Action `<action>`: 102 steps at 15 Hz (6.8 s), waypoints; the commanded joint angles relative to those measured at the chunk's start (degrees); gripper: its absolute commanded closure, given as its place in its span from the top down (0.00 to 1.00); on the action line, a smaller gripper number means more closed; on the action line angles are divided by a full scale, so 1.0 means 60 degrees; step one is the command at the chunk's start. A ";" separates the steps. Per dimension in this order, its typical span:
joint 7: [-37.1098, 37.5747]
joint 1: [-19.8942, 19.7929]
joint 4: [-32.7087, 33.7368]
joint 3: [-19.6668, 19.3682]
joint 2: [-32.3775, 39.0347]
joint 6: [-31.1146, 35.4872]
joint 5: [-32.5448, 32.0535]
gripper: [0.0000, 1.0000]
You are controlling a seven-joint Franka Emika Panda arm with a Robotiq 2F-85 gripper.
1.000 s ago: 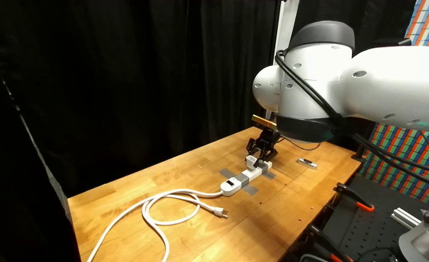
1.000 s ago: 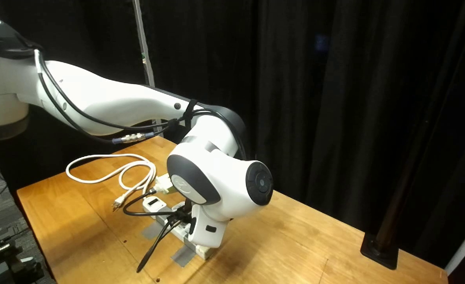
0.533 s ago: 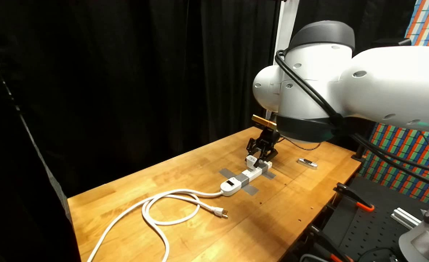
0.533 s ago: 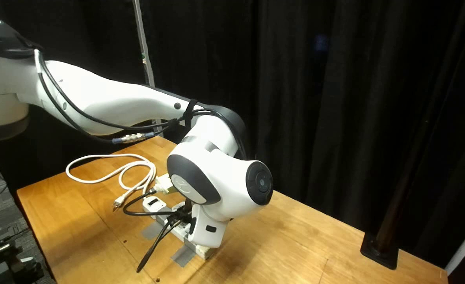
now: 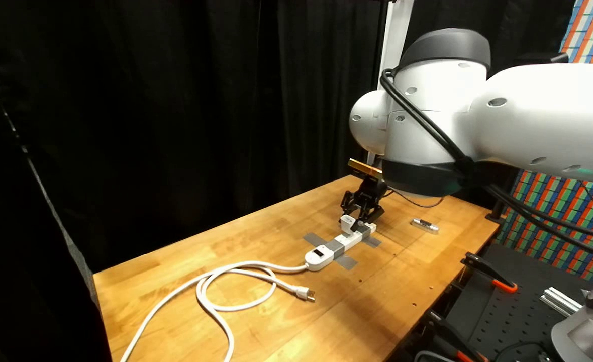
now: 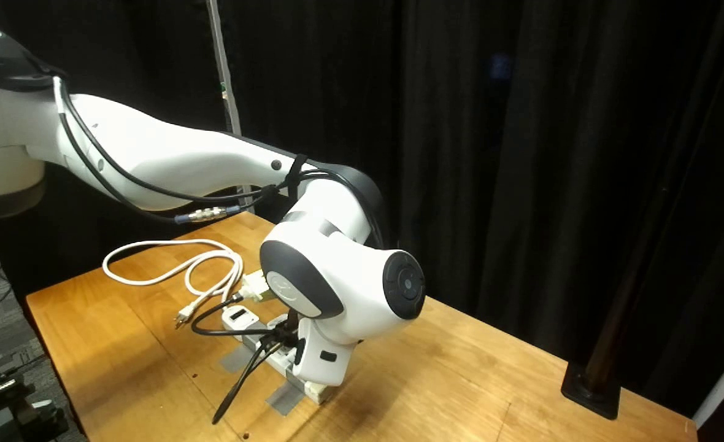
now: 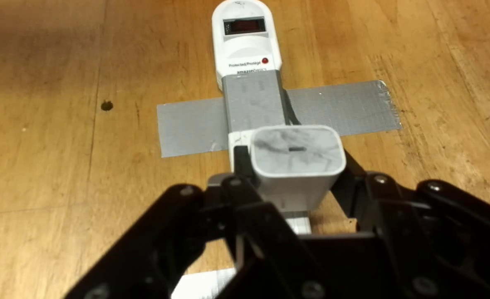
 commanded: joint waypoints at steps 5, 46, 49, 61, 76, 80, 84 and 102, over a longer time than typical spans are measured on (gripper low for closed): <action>0.0027 0.0000 -0.0158 0.0098 -0.0014 -0.0292 -0.0741 0.23; -0.0289 -0.0014 -0.0294 -0.1258 0.0088 0.1157 -0.0080 1.00; -0.0587 0.0275 -0.0155 -0.1901 -0.0005 0.1980 -0.0782 1.00; -0.2221 0.0607 0.1552 -0.3580 0.1680 -0.1232 -0.6115 1.00; -0.4842 -0.0021 0.2394 -0.1080 0.3583 -0.3016 -0.9660 1.00; -0.4891 -0.0018 0.2224 -0.0845 0.3716 -0.3015 -0.9907 1.00; -0.4943 0.0052 0.1694 -0.0749 0.4401 -0.2299 -0.9137 1.00; -0.5879 -0.0008 -0.0239 -0.0411 0.4559 -0.2428 -0.4898 1.00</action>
